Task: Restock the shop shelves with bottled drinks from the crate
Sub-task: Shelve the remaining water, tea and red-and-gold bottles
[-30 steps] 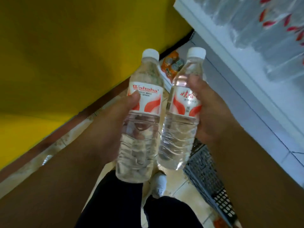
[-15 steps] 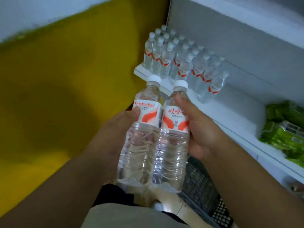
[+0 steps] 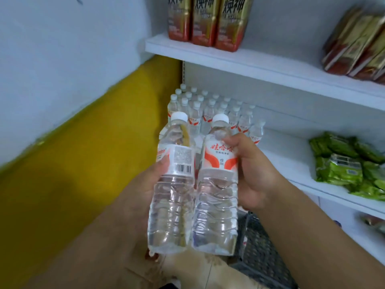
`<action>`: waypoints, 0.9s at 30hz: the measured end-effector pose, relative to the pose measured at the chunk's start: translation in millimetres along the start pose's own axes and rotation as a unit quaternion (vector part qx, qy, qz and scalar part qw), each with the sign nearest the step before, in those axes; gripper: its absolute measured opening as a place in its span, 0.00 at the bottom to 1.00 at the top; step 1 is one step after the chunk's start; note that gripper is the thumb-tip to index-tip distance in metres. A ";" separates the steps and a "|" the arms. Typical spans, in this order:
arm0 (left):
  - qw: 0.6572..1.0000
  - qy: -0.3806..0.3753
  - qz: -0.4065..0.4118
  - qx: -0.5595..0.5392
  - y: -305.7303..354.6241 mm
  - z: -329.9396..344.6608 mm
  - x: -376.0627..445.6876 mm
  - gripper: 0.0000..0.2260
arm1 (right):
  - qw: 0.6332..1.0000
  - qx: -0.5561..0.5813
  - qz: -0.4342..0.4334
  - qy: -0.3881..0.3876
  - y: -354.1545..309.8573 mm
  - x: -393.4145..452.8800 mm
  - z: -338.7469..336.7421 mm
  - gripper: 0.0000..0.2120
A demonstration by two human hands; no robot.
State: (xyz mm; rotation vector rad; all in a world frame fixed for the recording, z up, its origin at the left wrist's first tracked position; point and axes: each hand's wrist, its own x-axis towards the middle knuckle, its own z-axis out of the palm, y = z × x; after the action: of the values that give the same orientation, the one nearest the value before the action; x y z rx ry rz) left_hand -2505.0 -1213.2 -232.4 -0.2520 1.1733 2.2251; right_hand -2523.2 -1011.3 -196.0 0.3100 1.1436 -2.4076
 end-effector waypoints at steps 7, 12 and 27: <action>0.999 -0.003 -0.021 -0.028 31.9 -27.1 14.7 0.23 | 0.993 -0.034 -0.041 0.105 17.2 13.0 22.4 0.24; 0.996 -0.054 -0.064 0.023 29.7 -26.3 25.2 0.38 | 0.978 -0.052 -0.062 0.190 27.3 4.4 18.6 0.22; 0.983 0.023 -0.117 0.140 0.5 37.4 105.7 0.29 | 0.941 -0.092 -0.078 0.317 -0.9 1.2 -52.6 0.23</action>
State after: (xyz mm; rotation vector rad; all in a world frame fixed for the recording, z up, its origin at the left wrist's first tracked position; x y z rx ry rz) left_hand -2585.8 -1138.9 -255.1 -0.3100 1.3874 1.8369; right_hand -2524.3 -970.3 -229.0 1.0202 1.7078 -2.3694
